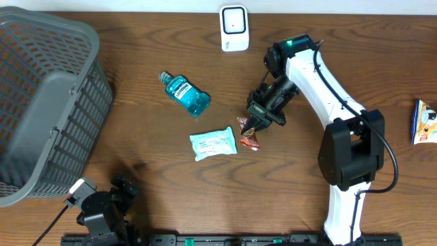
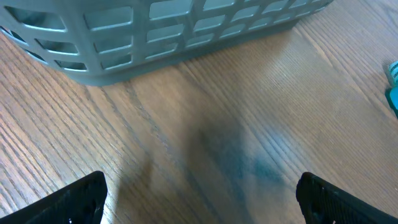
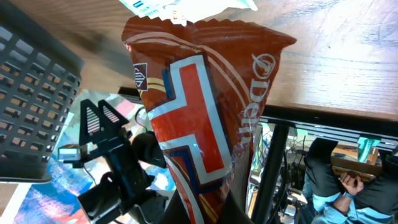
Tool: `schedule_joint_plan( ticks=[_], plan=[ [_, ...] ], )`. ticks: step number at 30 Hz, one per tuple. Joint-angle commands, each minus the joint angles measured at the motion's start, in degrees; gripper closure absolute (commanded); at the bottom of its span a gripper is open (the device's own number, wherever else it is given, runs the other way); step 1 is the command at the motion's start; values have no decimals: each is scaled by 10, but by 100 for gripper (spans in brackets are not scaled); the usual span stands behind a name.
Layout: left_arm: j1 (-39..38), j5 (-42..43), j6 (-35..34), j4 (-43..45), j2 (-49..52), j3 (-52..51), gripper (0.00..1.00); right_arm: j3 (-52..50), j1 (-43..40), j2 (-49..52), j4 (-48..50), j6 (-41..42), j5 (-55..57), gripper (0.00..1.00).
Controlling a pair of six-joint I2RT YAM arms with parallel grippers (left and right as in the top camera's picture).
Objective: Scan the item barcode
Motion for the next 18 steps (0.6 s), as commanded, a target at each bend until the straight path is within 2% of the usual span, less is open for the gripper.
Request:
schedule_joint_plan(
  ticks=[1,7,10,12,13,15,18],
  plan=[
    [2,-1,3,-18,-3,-5,2,7,-3,-7,-2,-12,-24,99],
    [2,-1,3,-18,-3,-5,2,7,-3,-7,-2,-21,-21,99],
    [2,-1,3,-18,-3,-5,2,7,-5,-7,7,-21,34,99],
    [2,-1,3,-18,-3,-5,2,7,-7,-7,40,-21,132,99],
    [2,-1,3,-18,-3,-5,2,7,-8,-7,74,-21,259,99],
    [2,-1,3,-18,-3,-5,2,5,-2,-7,112,-20,377,99],
    [2,-1,3,-18,-3,-5,2,-9,9,-7,174,-23,401,99]
  ],
)
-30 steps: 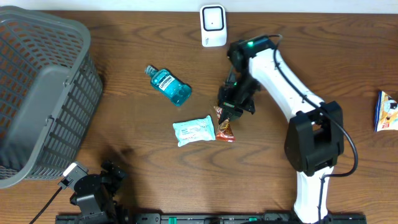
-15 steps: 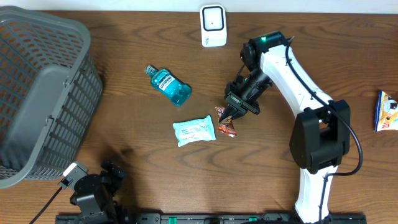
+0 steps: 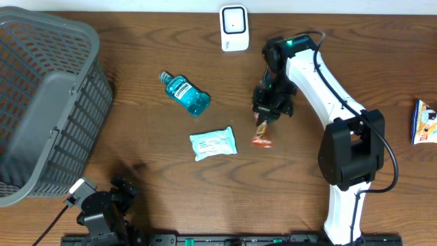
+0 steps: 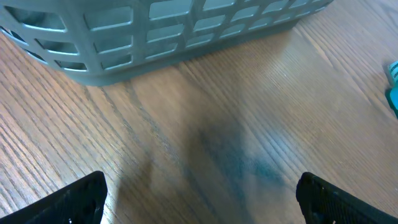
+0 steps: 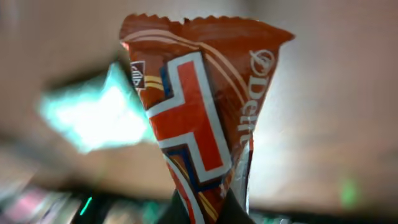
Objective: Scan the item barcode
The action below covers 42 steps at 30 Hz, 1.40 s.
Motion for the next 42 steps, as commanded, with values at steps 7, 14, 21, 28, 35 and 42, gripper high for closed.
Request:
schedule_joint_plan(
  ticks=[7,14,21,28,35,42],
  plan=[
    [2,-2,3,-18,-3,-5,2,-103,39,-7,206,-132,141,99],
    [2,-1,3,-18,-3,-5,2,-198,64,-7,293,-359,169,75],
    [2,-2,3,-18,-3,-5,2,-125,64,-13,237,-323,187,41],
    [2,-1,3,-18,-3,-5,2,-48,72,-37,135,-278,80,57],
    [2,-1,3,-18,-3,-5,2,-112,102,-36,162,-231,65,89],
    [2,-1,3,-18,-3,-5,2,-221,126,-36,207,-126,192,99]
  ],
)
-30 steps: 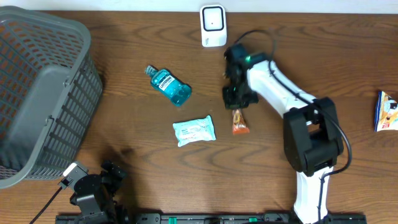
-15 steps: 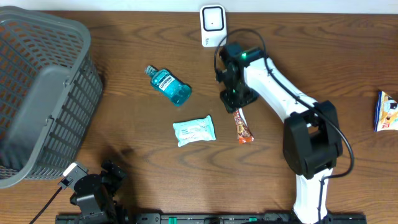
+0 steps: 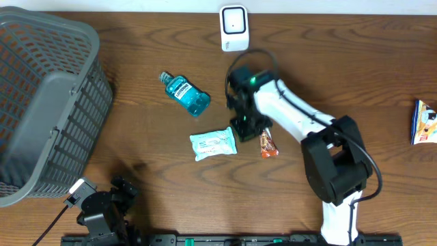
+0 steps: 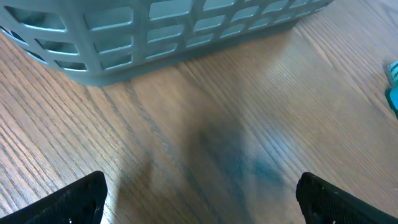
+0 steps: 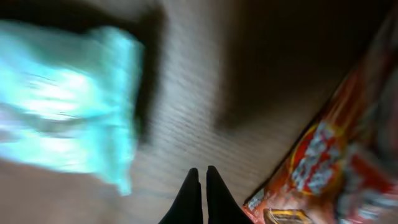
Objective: Scan the item barcode
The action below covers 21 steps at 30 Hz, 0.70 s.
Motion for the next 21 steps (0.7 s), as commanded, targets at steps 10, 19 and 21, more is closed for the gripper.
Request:
schedule_joint_plan(
  ticks=[10,19,21],
  plan=[
    [2,-1,3,-18,-3,-5,2,-47,-19,-5,-45,170,297,88],
    [2,-1,3,-18,-3,-5,2,-7,-55,-15,-54,211,256,99],
    [2,-1,3,-18,-3,-5,2,12,-59,-30,-59,211,211,99]
  ],
)
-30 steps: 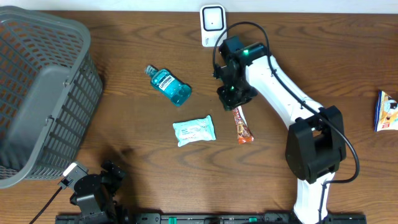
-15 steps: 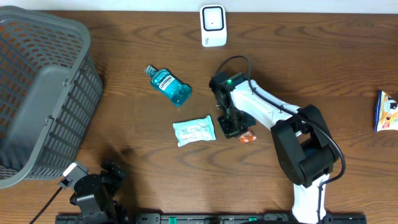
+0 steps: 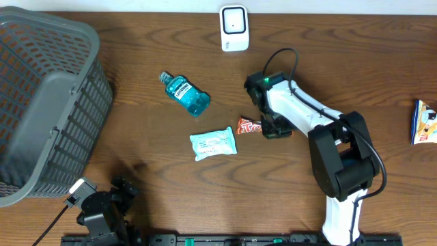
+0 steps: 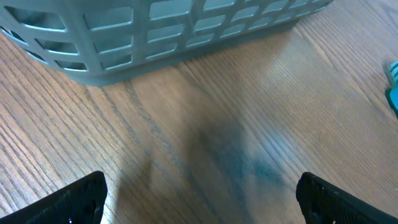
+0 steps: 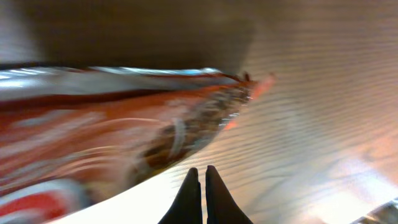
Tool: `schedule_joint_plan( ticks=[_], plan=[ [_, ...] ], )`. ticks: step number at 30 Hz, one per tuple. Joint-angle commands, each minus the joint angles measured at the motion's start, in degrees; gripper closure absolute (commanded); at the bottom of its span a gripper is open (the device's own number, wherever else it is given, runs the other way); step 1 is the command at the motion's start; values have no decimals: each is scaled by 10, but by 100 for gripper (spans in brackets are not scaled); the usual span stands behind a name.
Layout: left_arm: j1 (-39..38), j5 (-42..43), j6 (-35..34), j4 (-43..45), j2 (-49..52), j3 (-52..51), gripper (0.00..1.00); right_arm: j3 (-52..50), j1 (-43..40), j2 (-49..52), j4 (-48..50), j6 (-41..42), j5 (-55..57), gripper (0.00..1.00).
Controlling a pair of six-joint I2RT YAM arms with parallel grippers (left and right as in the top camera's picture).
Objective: Scan the item barcode
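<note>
The red-orange snack packet [image 3: 248, 126] lies flat on the table, just right of the wipes pack; in the right wrist view it is a blurred red shape [image 5: 106, 124]. My right gripper [image 3: 275, 128] is low at the packet's right end. Its fingers [image 5: 200, 186] are shut together with nothing between them. The white scanner [image 3: 233, 28] stands at the back edge. Far off at the front left is my left gripper [image 4: 199, 205], open over bare wood. The packet's barcode cannot be made out.
A blue mouthwash bottle [image 3: 184, 93] and a pale wipes pack [image 3: 214, 143] lie left of the packet. A grey basket [image 3: 41, 102] fills the left side, its wall [image 4: 174, 31] close in the left wrist view. Another packet [image 3: 423, 123] lies at the right edge.
The snack packet lay upright in the view, right of the wipes, with my shut right gripper at its left. Now it lies crosswise, nearer the wipes, and the gripper is at its right end.
My right gripper held the snack packet up near the wipes, then a little further right, still shut on it. Later the packet lay on the table and the gripper was shut and empty beside it. Now the packet is turned. The left arm stayed still.
</note>
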Motion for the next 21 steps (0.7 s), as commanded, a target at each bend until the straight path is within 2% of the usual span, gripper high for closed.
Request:
schedule_joint_plan(
  ticks=[1,2,5,6,7,8,11,12,13,15,18,21],
  plan=[
    [2,-1,3,-18,-3,-5,2,49,-9,-46,-5,24,-101,96],
    [2,-1,3,-18,-3,-5,2,57,-13,-58,-5,41,-140,90],
    [2,-1,3,-18,-3,-5,2,64,-23,-89,2,128,-221,57],
    [2,-1,3,-18,-3,-5,2,64,-24,-96,3,165,-234,41],
    [2,-1,3,-18,-3,-5,2,64,-26,-103,3,213,-245,17],
    [2,-1,3,-18,-3,-5,2,64,-26,-108,2,270,-258,1],
    [2,-1,3,-18,-3,-5,2,64,-26,-111,7,341,-279,1],
    [2,-1,3,-18,-3,-5,2,63,-26,-110,8,358,-278,8],
    [2,-1,3,-18,-3,-5,2,60,-26,-109,7,377,-278,10],
    [2,-1,3,-18,-3,-5,2,51,-25,-108,1,458,-279,10],
    [2,-1,3,-18,-3,-5,2,30,-19,-103,14,602,-275,5],
    [2,-1,3,-18,-3,-5,2,7,-19,-102,59,662,-251,7]
  ],
)
